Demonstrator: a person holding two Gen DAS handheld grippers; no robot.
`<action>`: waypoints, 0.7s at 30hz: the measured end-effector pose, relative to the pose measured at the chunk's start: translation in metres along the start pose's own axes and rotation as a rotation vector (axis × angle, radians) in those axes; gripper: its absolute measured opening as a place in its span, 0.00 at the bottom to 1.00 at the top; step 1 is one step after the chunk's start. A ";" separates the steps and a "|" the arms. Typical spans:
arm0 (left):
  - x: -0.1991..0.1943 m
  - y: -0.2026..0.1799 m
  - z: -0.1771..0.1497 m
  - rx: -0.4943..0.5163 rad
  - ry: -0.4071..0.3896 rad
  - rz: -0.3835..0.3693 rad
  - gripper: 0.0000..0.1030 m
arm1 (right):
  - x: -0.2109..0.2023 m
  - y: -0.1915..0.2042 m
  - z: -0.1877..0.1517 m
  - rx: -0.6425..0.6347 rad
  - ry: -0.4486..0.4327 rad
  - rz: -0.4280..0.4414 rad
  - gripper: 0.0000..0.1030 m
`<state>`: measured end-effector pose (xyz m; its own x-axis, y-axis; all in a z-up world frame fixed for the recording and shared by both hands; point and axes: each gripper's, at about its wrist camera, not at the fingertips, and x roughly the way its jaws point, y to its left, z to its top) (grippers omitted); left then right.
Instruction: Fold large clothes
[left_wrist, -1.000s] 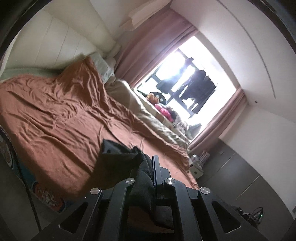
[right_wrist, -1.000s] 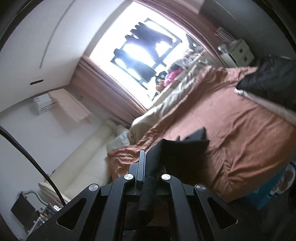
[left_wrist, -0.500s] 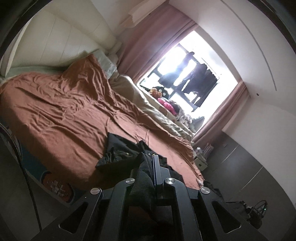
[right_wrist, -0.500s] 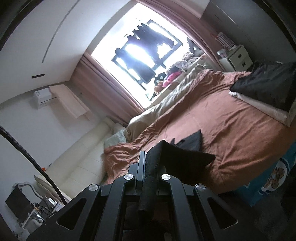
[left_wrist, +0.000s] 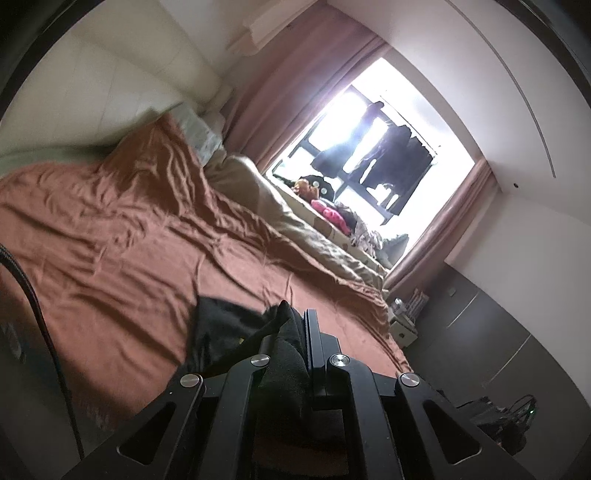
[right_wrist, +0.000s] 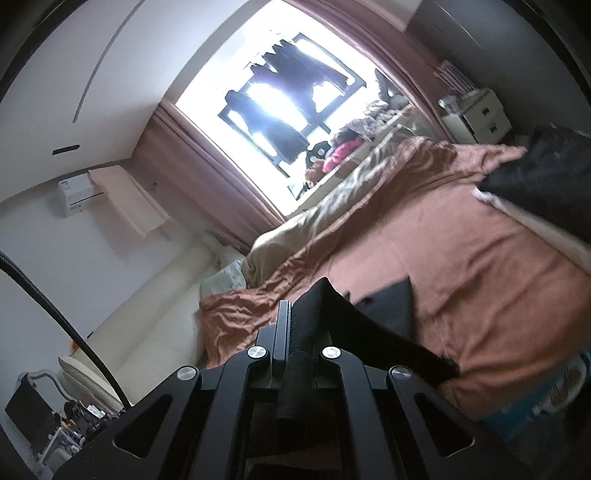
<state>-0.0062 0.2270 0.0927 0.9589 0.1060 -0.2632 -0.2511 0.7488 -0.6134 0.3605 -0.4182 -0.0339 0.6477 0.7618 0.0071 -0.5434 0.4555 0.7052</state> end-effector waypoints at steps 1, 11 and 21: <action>0.005 -0.001 0.005 0.004 -0.003 -0.001 0.04 | 0.010 0.003 0.006 -0.009 -0.009 -0.001 0.00; 0.078 0.002 0.043 0.031 0.032 0.024 0.04 | 0.097 -0.010 0.028 -0.001 0.000 -0.026 0.00; 0.159 0.028 0.061 0.017 0.076 0.094 0.04 | 0.169 -0.017 0.053 -0.001 0.037 -0.076 0.00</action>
<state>0.1475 0.3049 0.0792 0.9182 0.1269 -0.3751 -0.3367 0.7489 -0.5707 0.5080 -0.3217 -0.0071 0.6669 0.7415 -0.0732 -0.4939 0.5135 0.7017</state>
